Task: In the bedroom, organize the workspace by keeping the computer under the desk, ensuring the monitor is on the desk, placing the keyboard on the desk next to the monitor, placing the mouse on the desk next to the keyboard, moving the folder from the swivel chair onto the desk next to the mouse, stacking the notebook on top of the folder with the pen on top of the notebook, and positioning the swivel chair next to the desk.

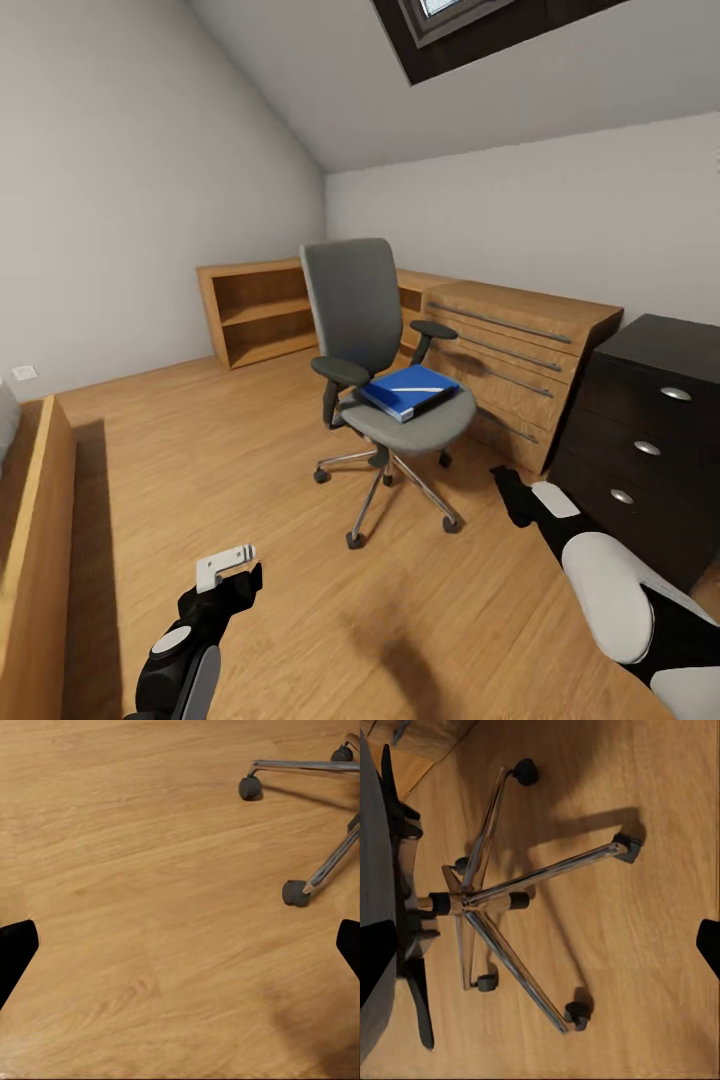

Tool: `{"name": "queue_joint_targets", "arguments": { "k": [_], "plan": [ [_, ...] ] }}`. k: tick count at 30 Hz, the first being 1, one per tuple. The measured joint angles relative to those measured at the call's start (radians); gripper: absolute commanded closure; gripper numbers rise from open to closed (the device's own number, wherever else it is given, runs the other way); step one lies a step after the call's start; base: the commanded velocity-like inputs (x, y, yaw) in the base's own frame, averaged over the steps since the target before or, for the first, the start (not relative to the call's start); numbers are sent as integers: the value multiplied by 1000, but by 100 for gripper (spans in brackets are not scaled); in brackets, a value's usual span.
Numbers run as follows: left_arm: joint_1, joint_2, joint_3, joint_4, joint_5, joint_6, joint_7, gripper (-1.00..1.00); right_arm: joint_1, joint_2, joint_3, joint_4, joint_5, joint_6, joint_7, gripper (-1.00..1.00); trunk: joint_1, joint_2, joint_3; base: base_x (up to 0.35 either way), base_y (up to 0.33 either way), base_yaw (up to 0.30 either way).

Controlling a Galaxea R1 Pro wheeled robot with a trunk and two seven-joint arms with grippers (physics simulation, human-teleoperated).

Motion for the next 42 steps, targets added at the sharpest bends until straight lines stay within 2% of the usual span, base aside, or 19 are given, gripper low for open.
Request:
{"name": "queue_joint_targets", "arguments": {
  "k": [4, 6, 11, 18, 22, 25, 29, 38, 42],
  "plan": [
    [0, 0, 0, 0, 0, 0, 1, -100, 0, 28, 12, -4, 7, 5, 2, -100, 0, 0, 0, -90, 19, 0],
    [0, 0, 0, 0, 0, 0, 2, -100, 0, 45, 47, -7, 10, 6, 2, -100, 0, 0, 0, -27, 6, 11],
    [0, 0, 0, 1, 0, 0, 3, -100, 0, 57, 97, -9, 11, 6, 7, -100, -1, 0, 0, -11, 2, 124],
    [0, 0, 0, 1, 0, 0, 3, -100, 0, 72, 113, -9, 13, 5, 38, -100, -1, 0, 0, -2, 0, 236],
    [0, 0, 0, 1, 0, 0, 3, -100, 0, 80, 140, -8, 12, 6, 60, -100, -1, 0, 0, 0, 0, 224],
    [0, 0, 0, 2, 0, 0, 3, -100, 0, 83, 181, -4, 12, 7, 88, -100, -1, 0, 0, 0, 0, 90],
    [0, 0, 0, 2, 0, 0, 3, -100, 0, 93, 208, 1, 10, 8, 135, -100, -1, 0, 0, 0, 0, 35],
    [0, 0, -7, 4, -1, -2, 4, -100, 0, 107, 224, 1, 5, 11, 190, -100, -1, 0, 0, 122, 0, 7],
    [0, -1, -46, 19, -1, -3, 3, -100, 0, 104, 226, 2, 4, 12, 196, -100, -1, 0, 0, 92, 0, 0]
  ]
}}
